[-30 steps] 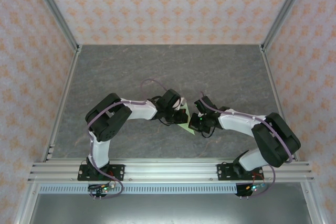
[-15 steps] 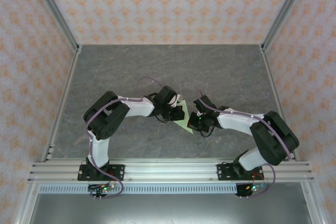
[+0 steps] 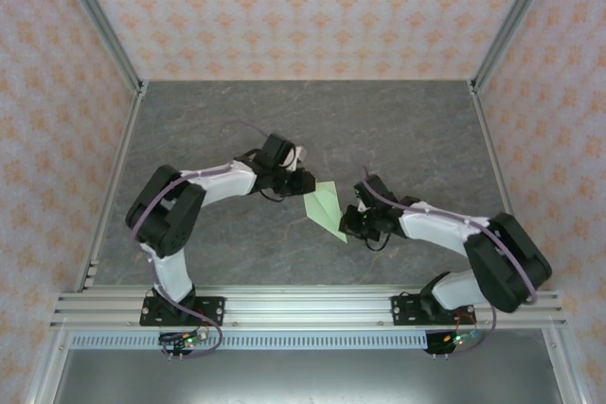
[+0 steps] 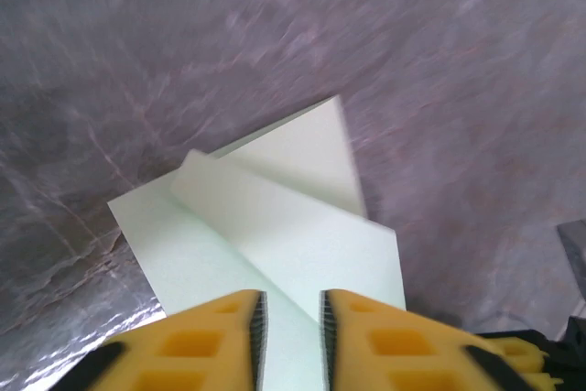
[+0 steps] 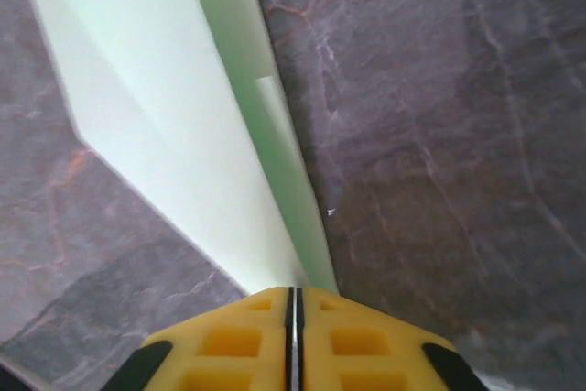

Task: Fold a paper plane with a square sheet of paper (fold left side to right side)
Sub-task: Fourth fold the wing at the center of the table, then turn over the paper at the center of the table.

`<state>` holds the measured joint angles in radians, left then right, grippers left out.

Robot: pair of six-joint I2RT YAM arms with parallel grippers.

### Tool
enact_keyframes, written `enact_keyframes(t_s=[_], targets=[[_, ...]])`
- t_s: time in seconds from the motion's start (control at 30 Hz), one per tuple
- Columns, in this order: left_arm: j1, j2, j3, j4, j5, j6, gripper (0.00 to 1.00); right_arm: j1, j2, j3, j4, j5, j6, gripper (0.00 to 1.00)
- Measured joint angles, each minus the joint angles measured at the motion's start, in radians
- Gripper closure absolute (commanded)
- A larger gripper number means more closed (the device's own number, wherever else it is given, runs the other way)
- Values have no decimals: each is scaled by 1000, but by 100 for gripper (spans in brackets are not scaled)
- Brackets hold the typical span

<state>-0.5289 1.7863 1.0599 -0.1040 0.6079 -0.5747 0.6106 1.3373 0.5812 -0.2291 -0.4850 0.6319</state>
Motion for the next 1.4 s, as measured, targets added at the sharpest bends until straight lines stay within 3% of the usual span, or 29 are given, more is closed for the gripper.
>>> enact_keyframes(t_s=[0.17, 0.3, 0.73, 1.03, 1.2, 1.4], targets=[[0, -148, -48, 17, -23, -27, 50, 0, -241, 8, -48, 88, -61, 58], [0, -120, -69, 42, -18, -55, 50, 0, -340, 14, -78, 123, -98, 55], [-13, 86, -50, 96, 6, -118, 50, 0, -414, -3, -113, 127, -106, 54], [-45, 150, 18, 128, 21, -137, 57, 0, -441, -23, -125, 131, -106, 54], [-48, 171, 46, 132, 22, -143, 71, 0, -454, -34, -127, 130, -104, 47], [-54, 171, 47, 144, 31, -152, 91, -12, -477, -60, -119, 113, -88, 17]])
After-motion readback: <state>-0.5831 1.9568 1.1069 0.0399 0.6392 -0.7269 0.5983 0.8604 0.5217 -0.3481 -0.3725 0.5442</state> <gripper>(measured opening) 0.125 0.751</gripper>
